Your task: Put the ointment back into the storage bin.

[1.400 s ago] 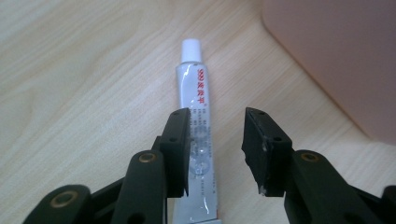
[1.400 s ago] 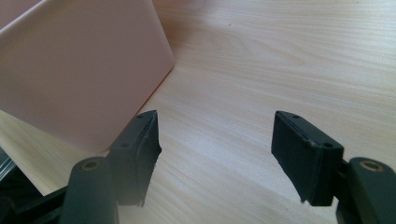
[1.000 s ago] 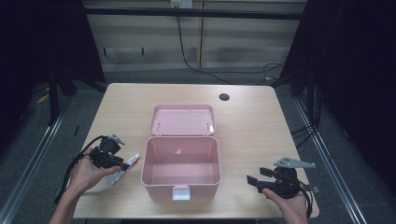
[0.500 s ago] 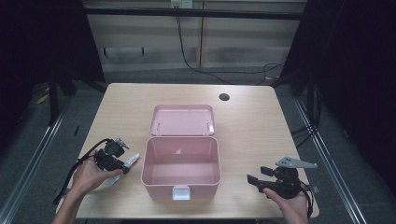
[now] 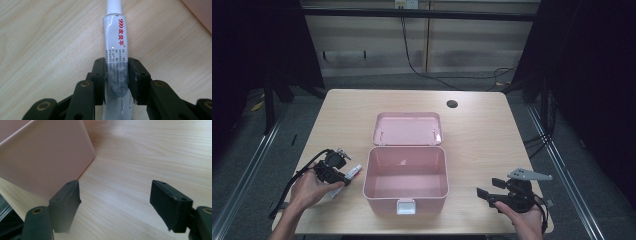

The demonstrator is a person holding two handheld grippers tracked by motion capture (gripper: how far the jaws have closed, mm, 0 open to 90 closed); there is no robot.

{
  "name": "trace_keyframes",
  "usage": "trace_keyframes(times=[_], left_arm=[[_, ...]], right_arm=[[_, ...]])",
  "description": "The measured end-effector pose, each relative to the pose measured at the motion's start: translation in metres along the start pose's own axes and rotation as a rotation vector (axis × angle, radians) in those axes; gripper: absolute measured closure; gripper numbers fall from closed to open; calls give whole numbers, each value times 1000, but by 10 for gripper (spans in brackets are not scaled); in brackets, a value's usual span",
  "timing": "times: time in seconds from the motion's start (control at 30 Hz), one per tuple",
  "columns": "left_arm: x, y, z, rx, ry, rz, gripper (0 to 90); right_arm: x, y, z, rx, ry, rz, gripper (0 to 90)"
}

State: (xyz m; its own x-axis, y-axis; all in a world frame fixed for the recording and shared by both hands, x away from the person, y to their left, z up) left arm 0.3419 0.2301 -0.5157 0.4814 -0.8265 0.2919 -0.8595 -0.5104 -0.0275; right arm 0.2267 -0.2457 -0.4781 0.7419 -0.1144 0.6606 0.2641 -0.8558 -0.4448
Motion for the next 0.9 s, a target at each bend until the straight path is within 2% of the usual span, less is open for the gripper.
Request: trace_keyframes(times=[0.07,0.27,0.3,0.5,0.57,0.67,0.7,0.8,0.83,0.9], left_arm=[[0,-1,0,-10,-1,-11,693],[-1,-3,-3,-28,3,-10,711],[-2,-5,-3,-33,18,-31,711],[-3,-5,-3,-52,23,-17,712],[-3,-5,-4,-60,30,-28,712],[-4,-6,-5,-62,43,-43,713],[-4,-5,-6,-76,53,-50,713],[-4,-4,-8,-95,74,-43,713],[-4,-2,-11,-120,94,-43,713],[-4,-2,-15,-124,109,-39,713]], right_arm=[[0,0,0,4,-2,0,234],[0,0,0,6,-4,-2,230],[0,0,0,6,-5,-3,228],[0,0,1,10,-10,-2,221],[0,0,1,12,-10,-1,218],[-1,0,1,12,-13,-3,216],[-1,0,1,12,-12,-3,216],[-1,0,1,10,-13,-3,216],[-1,0,1,11,-12,-3,215],[-1,0,1,8,-14,-7,214]])
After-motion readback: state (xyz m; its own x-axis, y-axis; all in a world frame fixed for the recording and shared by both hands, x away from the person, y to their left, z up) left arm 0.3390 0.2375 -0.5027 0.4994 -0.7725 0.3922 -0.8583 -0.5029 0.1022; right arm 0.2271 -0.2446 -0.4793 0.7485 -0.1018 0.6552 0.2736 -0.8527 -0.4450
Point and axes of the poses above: each handheld gripper's, and its own axes: z roughly forward along the jaws, x roughly out of its top, y roughly to its right, the point moved 5 cm from there along z, roughly forward along the jaws, and after that the axes turned 15 degrees about z, right-handed, at the moved point
